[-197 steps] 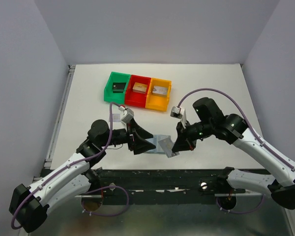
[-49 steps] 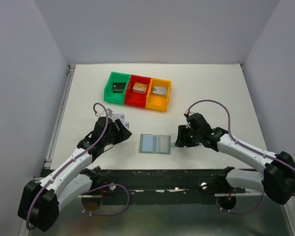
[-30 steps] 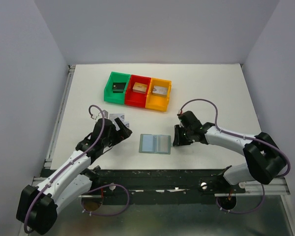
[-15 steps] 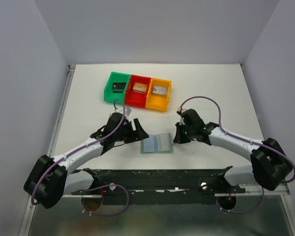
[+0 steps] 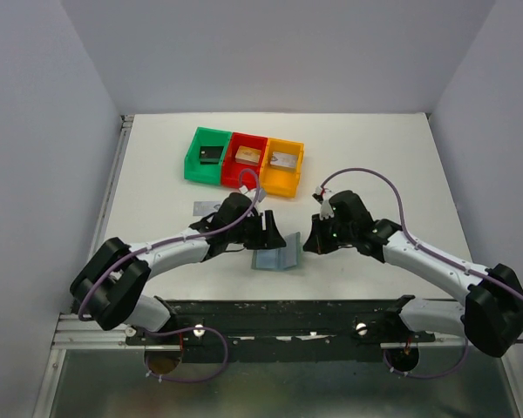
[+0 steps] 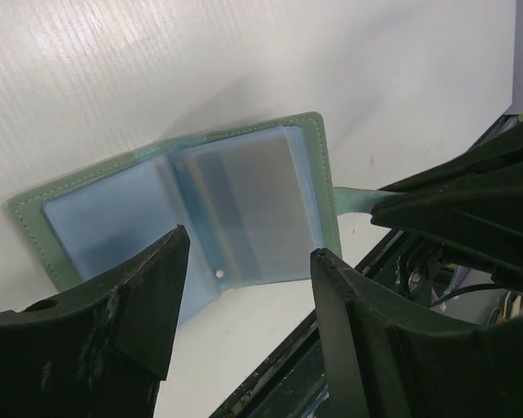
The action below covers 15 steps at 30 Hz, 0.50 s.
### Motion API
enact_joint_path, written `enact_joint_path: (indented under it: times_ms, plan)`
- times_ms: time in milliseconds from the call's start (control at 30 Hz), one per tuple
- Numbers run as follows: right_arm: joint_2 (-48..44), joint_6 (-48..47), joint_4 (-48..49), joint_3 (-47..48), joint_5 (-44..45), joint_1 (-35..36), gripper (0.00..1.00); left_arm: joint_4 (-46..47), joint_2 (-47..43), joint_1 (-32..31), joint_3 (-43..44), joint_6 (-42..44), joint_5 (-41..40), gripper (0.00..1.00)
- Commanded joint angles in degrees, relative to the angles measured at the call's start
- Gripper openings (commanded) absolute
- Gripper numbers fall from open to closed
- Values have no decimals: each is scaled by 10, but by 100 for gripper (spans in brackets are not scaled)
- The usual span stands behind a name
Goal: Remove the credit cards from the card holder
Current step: Remove the credit card from the card holder.
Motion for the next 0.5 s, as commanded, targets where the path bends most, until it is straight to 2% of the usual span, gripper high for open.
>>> enact_joint_path:
  times_ms: [0,467]
  plan:
    - [-18,-9,-7,10,-32,-3,0,5,36,-17,30,18,2,70]
    - [-19,-15,-16,20,-40,-3,0,-25,95,-48,80,40,-11,72]
